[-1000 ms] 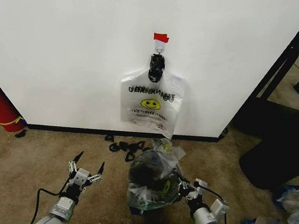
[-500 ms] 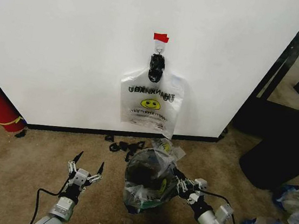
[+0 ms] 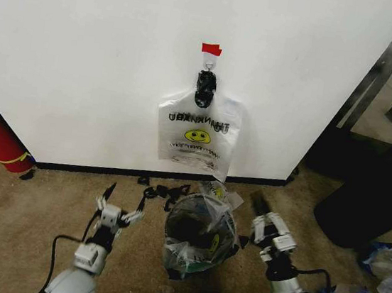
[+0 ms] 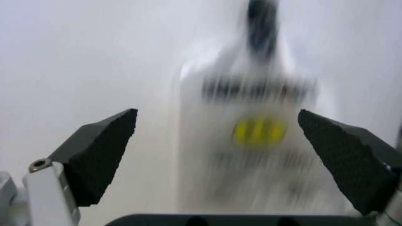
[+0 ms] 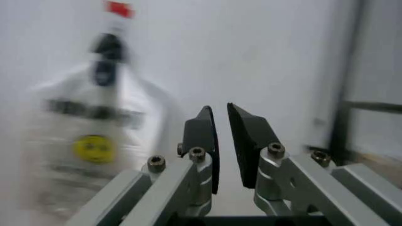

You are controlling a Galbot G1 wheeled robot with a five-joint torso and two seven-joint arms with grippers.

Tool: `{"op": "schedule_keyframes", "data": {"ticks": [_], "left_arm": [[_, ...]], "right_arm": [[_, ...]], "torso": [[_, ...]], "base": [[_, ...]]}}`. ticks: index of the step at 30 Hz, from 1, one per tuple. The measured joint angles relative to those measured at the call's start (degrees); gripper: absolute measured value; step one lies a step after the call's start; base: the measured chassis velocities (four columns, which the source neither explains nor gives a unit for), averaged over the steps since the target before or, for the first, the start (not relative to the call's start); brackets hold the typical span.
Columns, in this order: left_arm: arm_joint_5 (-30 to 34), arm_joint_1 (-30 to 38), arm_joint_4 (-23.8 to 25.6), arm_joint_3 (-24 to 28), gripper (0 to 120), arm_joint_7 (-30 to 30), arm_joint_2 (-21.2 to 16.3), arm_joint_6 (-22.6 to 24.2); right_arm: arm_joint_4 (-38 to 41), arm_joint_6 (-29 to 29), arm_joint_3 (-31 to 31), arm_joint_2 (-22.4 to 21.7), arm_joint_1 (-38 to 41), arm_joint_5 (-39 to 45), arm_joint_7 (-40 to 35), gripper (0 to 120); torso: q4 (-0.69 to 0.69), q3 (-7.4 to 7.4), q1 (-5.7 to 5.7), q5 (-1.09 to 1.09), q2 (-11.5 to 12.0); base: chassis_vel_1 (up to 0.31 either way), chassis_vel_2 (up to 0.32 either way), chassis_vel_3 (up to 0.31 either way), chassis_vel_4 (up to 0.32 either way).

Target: Pick up the garbage bag from the wall and place it over the trash bin.

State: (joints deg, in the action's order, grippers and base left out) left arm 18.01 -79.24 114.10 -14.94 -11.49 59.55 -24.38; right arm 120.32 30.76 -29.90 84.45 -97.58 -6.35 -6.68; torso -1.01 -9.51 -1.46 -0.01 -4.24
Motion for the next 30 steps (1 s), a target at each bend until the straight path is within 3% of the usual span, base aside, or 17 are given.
{"op": "schedule_keyframes", "data": {"ticks": [7, 12, 15, 25, 30], "left_arm": [[3.88, 1.55, 1.9, -5.36, 100, 7.14, 5.12, -2.64], [7.91, 3.38, -0.02, -7.45, 100, 7.02, 5.47, -1.78], [7.97, 3.95, -1.07, -8.36, 100, 6.13, 6.18, -1.18], [4.9, 2.99, -0.45, -7.94, 100, 5.77, 8.59, 0.1], [4.88, 2.51, -0.79, -9.08, 100, 5.55, 7.19, 0.32]], "right_arm": [[5.05, -4.48, -3.65, 7.29, -3.97, -2.85, -11.32, 0], [2.8, 2.77, -8.96, 8.1, -2.07, -1.57, -15.66, 0], [2.3, 4.03, -11.58, 8.03, -0.23, -1.09, -19.06, 0], [0.9, 2.87, -11.44, 7.85, 0.43, 4.03, -19.75, 0], [0.48, 2.39, -8.18, 7.78, 1.37, 8.94, -10.53, 0]], "torso": [[0.05, 0.0, 0.0, 0.01, 0.0], [0.03, 0.0, 0.0, 0.0, 0.0], [0.04, 0.0, 0.0, 0.01, 0.0], [0.02, -0.01, 0.0, 0.01, 0.0], [0.04, -0.01, 0.0, 0.01, 0.0]], "base": [[0.0, 0.0, 0.0, 0.0], [0.0, 0.0, 0.0, 0.0], [0.0, 0.0, 0.0, 0.0], [0.0, 0.0, 0.0, 0.0], [0.0, 0.0, 0.0, 0.0]]}}
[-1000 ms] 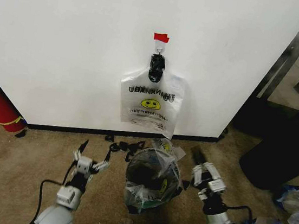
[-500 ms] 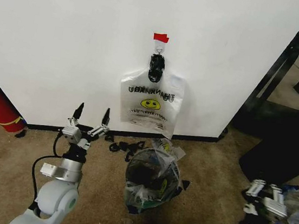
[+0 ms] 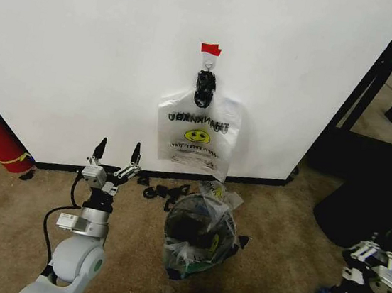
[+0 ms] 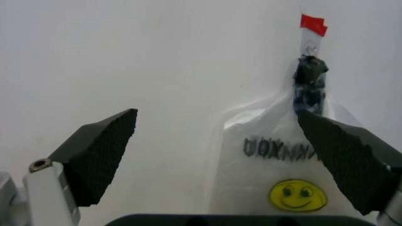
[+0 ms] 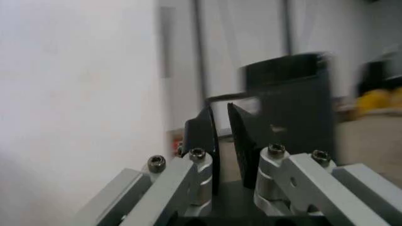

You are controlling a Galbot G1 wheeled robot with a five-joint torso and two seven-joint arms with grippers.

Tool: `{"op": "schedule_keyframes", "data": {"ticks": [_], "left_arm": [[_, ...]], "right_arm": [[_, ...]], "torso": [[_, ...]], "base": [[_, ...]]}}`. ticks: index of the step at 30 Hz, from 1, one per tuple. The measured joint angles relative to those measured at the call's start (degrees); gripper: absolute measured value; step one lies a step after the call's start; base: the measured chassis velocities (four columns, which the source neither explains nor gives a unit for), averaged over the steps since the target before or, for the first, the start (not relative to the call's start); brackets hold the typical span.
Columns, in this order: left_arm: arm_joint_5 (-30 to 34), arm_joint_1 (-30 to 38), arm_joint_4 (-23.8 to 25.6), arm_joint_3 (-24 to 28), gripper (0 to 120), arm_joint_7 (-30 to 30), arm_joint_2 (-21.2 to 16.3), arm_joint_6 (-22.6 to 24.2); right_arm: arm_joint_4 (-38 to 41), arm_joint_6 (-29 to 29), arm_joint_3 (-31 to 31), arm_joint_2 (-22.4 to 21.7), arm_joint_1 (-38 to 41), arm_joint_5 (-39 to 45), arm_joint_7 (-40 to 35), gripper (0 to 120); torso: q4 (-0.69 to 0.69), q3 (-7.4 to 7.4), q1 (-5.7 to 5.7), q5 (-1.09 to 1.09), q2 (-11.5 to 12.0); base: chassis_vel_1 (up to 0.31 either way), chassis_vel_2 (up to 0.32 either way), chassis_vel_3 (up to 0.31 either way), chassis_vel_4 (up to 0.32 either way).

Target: Pick up the garbage bag from the wall and place it over the trash bin.

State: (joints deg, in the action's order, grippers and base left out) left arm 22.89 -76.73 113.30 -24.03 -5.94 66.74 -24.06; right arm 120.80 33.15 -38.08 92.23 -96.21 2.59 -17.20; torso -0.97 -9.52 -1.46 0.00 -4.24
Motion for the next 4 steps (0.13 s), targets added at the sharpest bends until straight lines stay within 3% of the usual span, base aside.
{"op": "schedule_keyframes", "data": {"ticks": [4], "left_arm": [[0.64, -0.05, -0.14, -0.49, 100, -0.01, -0.93, 0.0]], "right_arm": [[0.05, -0.54, 2.31, -0.02, -1.04, 4.03, 8.53, 0]], "torso": [[-0.01, 0.0, 0.0, 0.0, 0.0]], "base": [[0.0, 0.0, 0.0, 0.0]]}}
